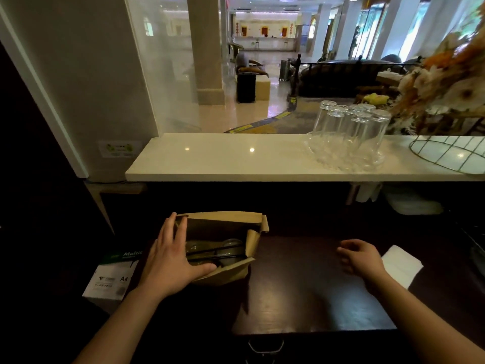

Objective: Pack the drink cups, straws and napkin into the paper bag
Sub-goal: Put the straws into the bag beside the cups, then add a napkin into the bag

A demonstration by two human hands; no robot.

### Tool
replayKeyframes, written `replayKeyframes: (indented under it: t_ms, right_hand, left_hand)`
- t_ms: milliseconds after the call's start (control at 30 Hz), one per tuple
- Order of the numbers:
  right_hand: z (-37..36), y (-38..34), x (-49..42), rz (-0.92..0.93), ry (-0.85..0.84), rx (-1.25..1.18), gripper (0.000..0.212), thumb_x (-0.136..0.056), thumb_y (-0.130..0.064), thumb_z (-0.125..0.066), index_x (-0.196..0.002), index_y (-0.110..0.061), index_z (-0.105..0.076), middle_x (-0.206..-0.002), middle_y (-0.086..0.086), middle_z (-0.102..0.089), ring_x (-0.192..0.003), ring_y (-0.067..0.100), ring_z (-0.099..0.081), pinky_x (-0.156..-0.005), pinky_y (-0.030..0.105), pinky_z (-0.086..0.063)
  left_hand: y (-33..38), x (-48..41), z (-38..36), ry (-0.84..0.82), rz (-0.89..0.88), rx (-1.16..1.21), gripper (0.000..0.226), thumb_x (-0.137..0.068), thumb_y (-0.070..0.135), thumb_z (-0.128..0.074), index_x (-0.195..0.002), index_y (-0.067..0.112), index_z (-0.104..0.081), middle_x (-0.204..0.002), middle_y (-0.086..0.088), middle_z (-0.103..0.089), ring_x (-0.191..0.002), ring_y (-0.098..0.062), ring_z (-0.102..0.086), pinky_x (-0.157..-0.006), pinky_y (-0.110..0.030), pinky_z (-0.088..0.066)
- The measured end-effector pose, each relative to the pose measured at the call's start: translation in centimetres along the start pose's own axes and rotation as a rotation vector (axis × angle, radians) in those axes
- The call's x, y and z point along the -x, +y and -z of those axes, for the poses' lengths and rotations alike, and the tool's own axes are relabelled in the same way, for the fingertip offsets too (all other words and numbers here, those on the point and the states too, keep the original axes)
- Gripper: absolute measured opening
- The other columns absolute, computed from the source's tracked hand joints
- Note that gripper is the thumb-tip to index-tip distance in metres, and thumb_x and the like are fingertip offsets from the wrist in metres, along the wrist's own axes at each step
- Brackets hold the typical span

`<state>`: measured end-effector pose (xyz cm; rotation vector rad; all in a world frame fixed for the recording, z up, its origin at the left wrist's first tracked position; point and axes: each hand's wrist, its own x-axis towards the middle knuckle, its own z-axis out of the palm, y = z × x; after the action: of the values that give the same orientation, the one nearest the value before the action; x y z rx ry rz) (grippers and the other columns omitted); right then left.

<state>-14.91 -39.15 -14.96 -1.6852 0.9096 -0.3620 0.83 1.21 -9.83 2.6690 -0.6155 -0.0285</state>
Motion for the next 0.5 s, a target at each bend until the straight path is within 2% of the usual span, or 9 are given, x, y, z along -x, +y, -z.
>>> replayKeyframes:
  t_ms: [100,167,200,300,400,500]
  right_hand:
    - [3.6,4.4,-2.0,-0.194,0.233,-0.02,0.027,-0.091,-0.006,-0.062,-0.117,0.0,-0.059,-0.089,0.024,-0.064,-0.069,0.033,-0.061,-0.056,0.036,-0.052]
    - [5.7,6.5,-2.8,-0.313,0.379,0.04,0.028,-0.088,-0.011,-0.065,-0.112,0.003,-0.061,-0.107,0.03,-0.062,-0.082,0.041,-0.064,-0.064,0.043,-0.057]
    - [6.6,7.2,-3.0,-0.358,0.427,0.109,0.029,-0.086,-0.014,-0.067,-0.108,0.004,-0.062,-0.113,0.031,-0.061,-0.08,0.041,-0.063,-0.063,0.044,-0.057]
    - [8.4,8.2,-3.3,-0.467,0.498,0.238,0.048,-0.085,-0.023,-0.07,-0.12,0.004,-0.052,-0.128,0.03,-0.047,-0.06,0.032,-0.046,-0.05,0.033,-0.042]
    - [9.5,8.9,-4.2,-0.534,0.497,0.267,0.06,-0.085,-0.029,-0.07,-0.128,0.002,-0.043,-0.133,0.028,-0.04,-0.079,0.04,-0.052,-0.062,0.04,-0.049]
    - [9.8,9.2,-5.3,-0.543,0.44,0.335,0.061,-0.085,-0.032,-0.069,-0.129,0.004,-0.046,-0.132,0.027,-0.047,-0.075,0.036,-0.051,-0.057,0.035,-0.041]
  left_hand:
    - [-0.6,-0.5,-0.1,0.003,0.02,0.011,0.14,-0.048,0.091,-0.059,-0.153,0.032,0.011,-0.161,0.008,0.023,-0.149,-0.023,0.007,-0.117,-0.056,-0.021]
    - [-1.0,-0.8,-0.4,-0.006,0.021,0.016,0.144,-0.041,0.097,-0.054,-0.152,0.036,0.014,-0.16,0.011,0.022,-0.148,-0.022,0.007,-0.115,-0.059,-0.023]
    - [-1.2,-1.0,-0.6,-0.005,0.026,0.01,0.145,-0.039,0.099,-0.053,-0.151,0.038,0.017,-0.16,0.01,0.021,-0.148,-0.023,0.006,-0.114,-0.06,-0.024]
    - [-1.6,-1.3,-1.0,0.004,0.031,0.012,0.144,-0.036,0.1,-0.054,-0.145,0.048,0.024,-0.162,0.006,0.014,-0.148,-0.027,0.003,-0.112,-0.062,-0.027]
    - [-1.7,-1.4,-1.1,-0.009,0.04,0.032,0.14,-0.036,0.099,-0.057,-0.139,0.056,0.028,-0.163,0.006,0.012,-0.148,-0.026,0.003,-0.113,-0.061,-0.025]
    - [-1.4,-1.4,-0.9,-0.017,0.059,0.014,0.14,-0.036,0.1,-0.055,-0.139,0.054,0.029,-0.163,0.006,0.013,-0.148,-0.025,0.005,-0.114,-0.06,-0.024]
